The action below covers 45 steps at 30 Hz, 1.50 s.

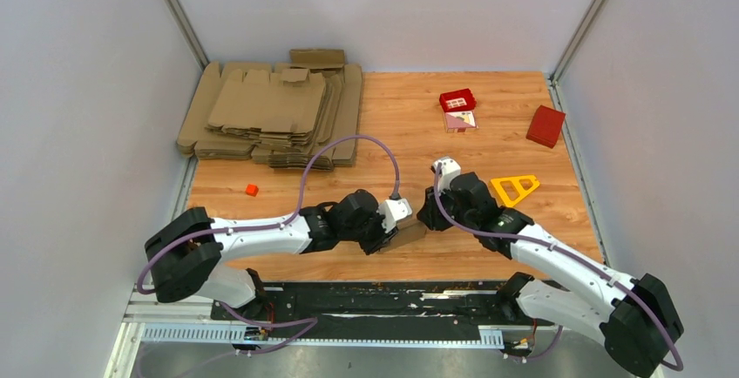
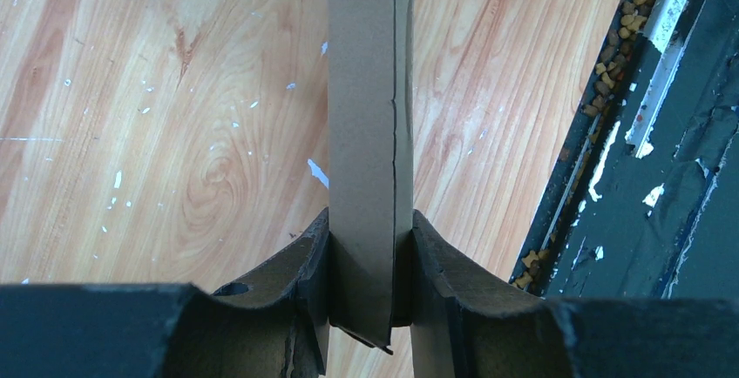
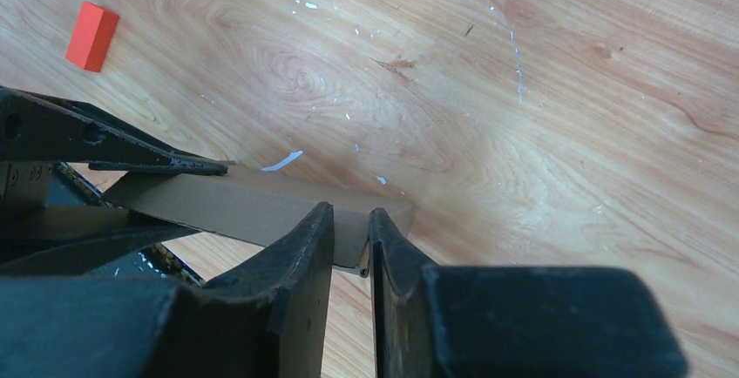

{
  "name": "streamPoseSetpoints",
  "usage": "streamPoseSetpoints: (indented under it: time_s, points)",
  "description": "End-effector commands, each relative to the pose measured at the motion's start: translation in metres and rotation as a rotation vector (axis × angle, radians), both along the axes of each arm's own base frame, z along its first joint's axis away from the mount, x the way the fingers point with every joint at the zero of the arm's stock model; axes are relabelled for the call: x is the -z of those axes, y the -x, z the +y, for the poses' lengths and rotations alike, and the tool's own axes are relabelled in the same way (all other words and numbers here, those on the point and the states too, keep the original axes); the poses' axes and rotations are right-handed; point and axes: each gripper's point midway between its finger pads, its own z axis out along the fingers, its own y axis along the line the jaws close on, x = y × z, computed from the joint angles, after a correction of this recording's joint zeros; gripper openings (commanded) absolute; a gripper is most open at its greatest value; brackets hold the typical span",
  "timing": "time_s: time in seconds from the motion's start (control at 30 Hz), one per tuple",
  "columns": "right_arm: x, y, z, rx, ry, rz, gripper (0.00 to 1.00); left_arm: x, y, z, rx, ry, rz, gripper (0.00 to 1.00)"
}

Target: Fold the paper box

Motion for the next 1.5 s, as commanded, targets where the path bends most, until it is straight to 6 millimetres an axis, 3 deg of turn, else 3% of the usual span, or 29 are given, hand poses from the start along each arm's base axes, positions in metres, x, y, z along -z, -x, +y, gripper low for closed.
streamPoseSetpoints:
  time_s: [0.0, 0.3, 0.43, 0.53, 0.77, 0.93, 1.07, 1.27, 1.37, 1.47]
  points:
    - [0.015, 0.005, -0.005, 0.035, -0.022, 0.003, 0.21, 0.002, -0.005, 0.003, -0.018, -0.037, -0.009, 0.18]
    - [0.040, 0.013, -0.014, 0.114, -0.087, 0.017, 0.21, 0.002, -0.006, 0.003, -0.026, -0.035, -0.010, 0.24]
    - [0.052, 0.016, -0.021, 0.152, -0.112, -0.001, 0.22, -0.002, -0.006, 0.002, -0.029, -0.018, -0.016, 0.31]
    - [0.049, 0.015, -0.024, 0.165, -0.123, -0.026, 0.23, -0.008, -0.005, -0.002, -0.026, 0.011, -0.014, 0.37]
    - [0.047, 0.012, -0.028, 0.182, -0.117, -0.052, 0.23, -0.044, -0.004, -0.014, -0.031, 0.116, -0.011, 0.61]
    - [0.049, 0.012, -0.027, 0.180, -0.109, -0.049, 0.23, -0.071, -0.006, -0.017, -0.051, 0.143, -0.002, 0.69]
    - [0.050, 0.012, -0.026, 0.177, -0.104, -0.045, 0.23, -0.092, -0.006, -0.016, -0.087, 0.181, 0.008, 0.69]
    - [0.050, 0.012, -0.026, 0.174, -0.104, -0.045, 0.24, -0.106, -0.005, 0.001, -0.171, 0.202, 0.021, 0.58]
    - [0.048, 0.013, -0.025, 0.172, -0.107, -0.042, 0.28, -0.104, 0.001, 0.011, -0.180, 0.197, 0.033, 0.69]
    - [0.043, 0.013, -0.023, 0.163, -0.107, -0.038, 0.35, -0.093, 0.001, 0.017, -0.177, 0.169, 0.020, 0.74]
